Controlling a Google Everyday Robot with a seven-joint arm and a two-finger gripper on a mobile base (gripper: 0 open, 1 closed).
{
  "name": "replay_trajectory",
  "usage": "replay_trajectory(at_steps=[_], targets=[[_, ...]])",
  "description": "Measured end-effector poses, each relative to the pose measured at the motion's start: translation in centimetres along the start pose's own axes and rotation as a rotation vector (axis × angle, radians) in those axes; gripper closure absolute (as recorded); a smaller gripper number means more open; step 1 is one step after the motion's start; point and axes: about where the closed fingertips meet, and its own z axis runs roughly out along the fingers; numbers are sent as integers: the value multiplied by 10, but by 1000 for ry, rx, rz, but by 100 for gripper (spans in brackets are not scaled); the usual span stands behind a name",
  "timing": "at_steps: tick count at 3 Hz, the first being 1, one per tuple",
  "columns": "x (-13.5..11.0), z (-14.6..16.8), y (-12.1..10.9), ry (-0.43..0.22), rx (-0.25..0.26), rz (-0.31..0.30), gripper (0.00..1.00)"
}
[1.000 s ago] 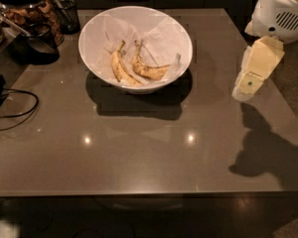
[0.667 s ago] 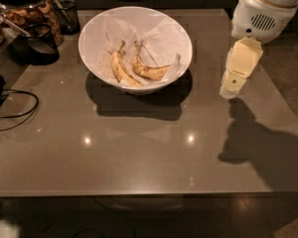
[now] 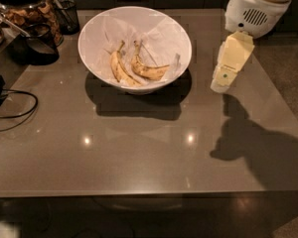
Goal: Pick banana from white bowl
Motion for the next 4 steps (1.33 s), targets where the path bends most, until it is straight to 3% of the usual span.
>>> replay_trajectory(at_steps=[1, 2, 3, 4], targets=[[-30, 0, -2, 13, 2, -51, 0], [-79, 10, -20, 61, 36, -105, 0], [-85, 10, -24, 36, 57, -108, 0], [-104, 24, -33, -14, 20, -97, 0]])
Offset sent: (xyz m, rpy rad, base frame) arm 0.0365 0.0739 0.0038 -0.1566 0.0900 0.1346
